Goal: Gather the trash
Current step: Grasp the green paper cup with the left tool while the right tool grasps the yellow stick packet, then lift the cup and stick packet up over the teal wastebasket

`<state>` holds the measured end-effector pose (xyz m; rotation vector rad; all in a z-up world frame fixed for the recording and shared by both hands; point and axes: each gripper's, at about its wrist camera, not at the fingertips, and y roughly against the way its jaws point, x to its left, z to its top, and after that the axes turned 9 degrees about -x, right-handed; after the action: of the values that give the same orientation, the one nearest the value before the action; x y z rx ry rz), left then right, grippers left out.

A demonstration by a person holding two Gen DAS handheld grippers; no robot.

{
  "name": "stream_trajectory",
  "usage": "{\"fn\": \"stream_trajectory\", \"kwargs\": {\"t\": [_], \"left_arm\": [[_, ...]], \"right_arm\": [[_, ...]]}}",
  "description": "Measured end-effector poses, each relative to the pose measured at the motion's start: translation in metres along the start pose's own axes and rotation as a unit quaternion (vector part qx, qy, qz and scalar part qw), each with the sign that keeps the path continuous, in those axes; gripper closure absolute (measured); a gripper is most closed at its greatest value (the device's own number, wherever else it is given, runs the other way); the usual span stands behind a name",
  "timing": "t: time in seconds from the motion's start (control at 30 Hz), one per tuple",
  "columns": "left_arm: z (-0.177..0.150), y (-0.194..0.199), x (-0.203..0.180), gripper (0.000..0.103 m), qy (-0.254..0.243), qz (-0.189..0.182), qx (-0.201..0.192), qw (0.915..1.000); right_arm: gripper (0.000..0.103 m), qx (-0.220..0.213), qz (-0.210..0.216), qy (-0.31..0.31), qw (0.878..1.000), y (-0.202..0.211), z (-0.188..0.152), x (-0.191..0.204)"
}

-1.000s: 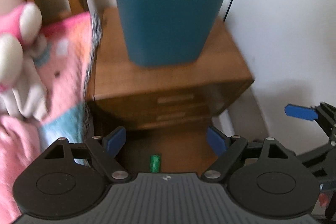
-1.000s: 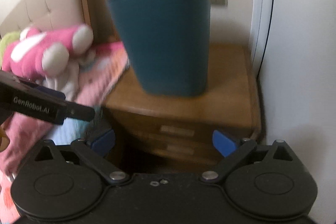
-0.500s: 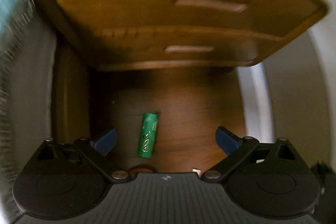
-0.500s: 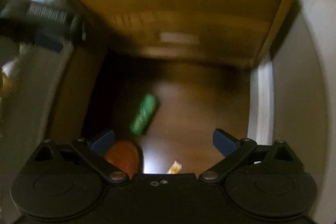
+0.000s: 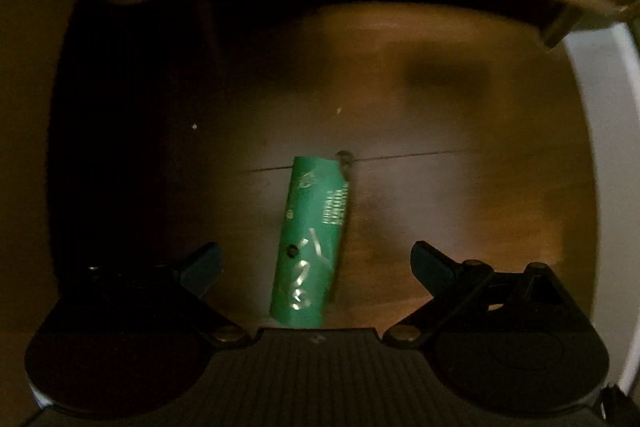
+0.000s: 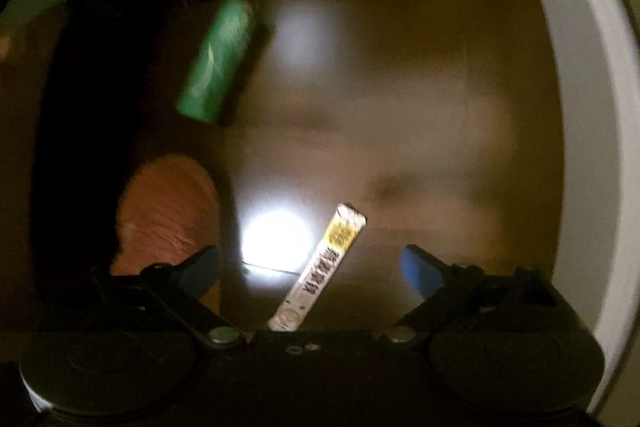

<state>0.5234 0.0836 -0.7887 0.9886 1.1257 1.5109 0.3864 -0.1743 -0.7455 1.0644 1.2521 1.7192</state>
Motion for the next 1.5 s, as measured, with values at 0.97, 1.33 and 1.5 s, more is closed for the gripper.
{"fn": "stream_trajectory", "kwargs": {"t": [0.97,1.33,1.5], "left_arm": [[-0.025,-0.096,-0.009,0.053,-0.029,0.004,0.032,0.9991],[-0.032,-0.024,-0.008,0.054,-0.001,0.022,0.023,0.9995],[-0.019,0.052,-0.011,0.054,0.010,0.014,0.012,0.9998]], "right_arm": [[0.082,0.052,-0.125,-0.055,0.989,-0.109,-0.025,0.007],[0.084,0.000,-0.106,-0.046,0.993,-0.027,-0.011,-0.014],[0.084,-0.036,-0.102,-0.025,0.994,0.044,0.010,-0.010]]}}
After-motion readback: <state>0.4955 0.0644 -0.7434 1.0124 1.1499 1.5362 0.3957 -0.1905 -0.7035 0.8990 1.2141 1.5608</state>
